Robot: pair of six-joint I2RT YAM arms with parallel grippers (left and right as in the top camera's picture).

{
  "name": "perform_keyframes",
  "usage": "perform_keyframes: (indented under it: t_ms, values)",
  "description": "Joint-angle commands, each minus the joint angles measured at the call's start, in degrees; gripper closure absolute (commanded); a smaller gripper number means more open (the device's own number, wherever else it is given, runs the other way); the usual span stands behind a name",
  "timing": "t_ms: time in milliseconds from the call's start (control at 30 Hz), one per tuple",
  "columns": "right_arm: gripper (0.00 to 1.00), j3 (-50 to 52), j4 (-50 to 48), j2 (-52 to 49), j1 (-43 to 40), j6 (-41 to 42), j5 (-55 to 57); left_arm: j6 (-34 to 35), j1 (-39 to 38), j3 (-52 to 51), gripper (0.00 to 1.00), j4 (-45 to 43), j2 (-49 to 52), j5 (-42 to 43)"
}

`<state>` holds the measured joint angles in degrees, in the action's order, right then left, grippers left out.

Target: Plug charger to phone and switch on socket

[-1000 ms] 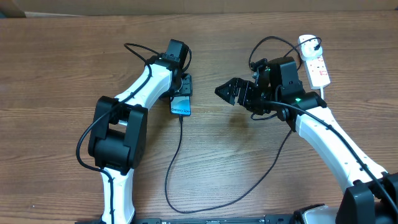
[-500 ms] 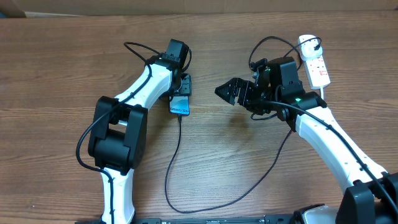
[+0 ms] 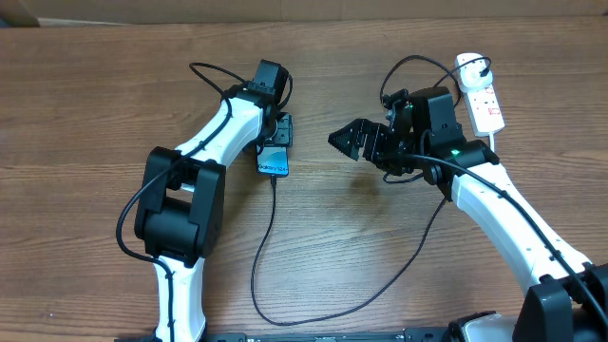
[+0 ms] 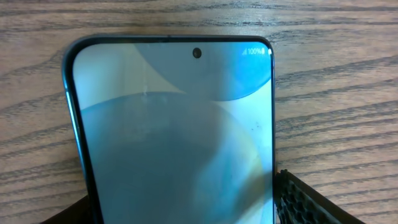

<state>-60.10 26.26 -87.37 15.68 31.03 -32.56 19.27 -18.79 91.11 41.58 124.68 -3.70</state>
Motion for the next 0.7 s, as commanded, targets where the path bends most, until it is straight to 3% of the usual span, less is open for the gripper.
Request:
perform_keyframes:
  t_ms: [0, 667]
  values:
    - [0.0, -0.35, -0.2, 0.59, -0.33, -1.09, 0.61, -1.33, 0.02, -1.03, 0.32, 0.59, 1.66, -3.17]
    - [0.0, -0.35, -0.17, 0.59, -0.33, -1.09, 0.61, -1.31, 0.0, -1.03, 0.29, 1.11, 1.66, -5.53]
